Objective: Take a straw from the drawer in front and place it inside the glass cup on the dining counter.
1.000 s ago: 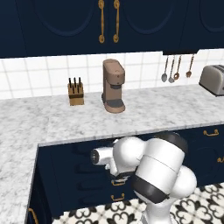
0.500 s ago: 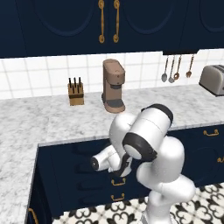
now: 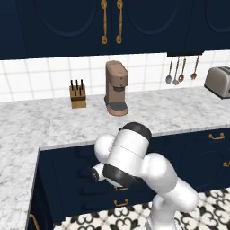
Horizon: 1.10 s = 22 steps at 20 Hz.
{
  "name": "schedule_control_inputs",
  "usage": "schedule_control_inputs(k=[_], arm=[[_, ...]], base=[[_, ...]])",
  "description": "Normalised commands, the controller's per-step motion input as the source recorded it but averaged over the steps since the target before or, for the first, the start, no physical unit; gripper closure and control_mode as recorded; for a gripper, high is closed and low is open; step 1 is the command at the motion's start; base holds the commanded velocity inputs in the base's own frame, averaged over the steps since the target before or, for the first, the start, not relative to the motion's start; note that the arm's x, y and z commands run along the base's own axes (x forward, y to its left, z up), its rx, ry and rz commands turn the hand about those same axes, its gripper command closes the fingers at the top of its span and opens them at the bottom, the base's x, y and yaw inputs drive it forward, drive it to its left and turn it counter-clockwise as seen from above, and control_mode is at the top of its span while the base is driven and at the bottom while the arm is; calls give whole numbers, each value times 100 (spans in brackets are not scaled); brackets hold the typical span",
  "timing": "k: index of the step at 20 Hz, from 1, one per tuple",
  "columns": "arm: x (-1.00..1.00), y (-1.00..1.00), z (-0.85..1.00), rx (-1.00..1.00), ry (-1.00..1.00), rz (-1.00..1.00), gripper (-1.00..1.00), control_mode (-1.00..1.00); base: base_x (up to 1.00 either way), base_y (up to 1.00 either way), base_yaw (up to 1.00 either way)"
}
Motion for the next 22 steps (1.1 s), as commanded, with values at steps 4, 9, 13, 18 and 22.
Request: schedule_control_inputs(k=[4,9,13,18,22], arm=[[12,3,0,-9,-4,0,-100,-100],[2,0,12,-1,-4,4,-100,-100],[2,0,27,0,0,5,-100,-100],[4,-1,19,0,0,3,-100,-100],[13,-5,-33,0,-2,5,-100,-100]], base=[[0,0,0],[0,0,0],[0,0,0],[0,0,0],[0,0,0]])
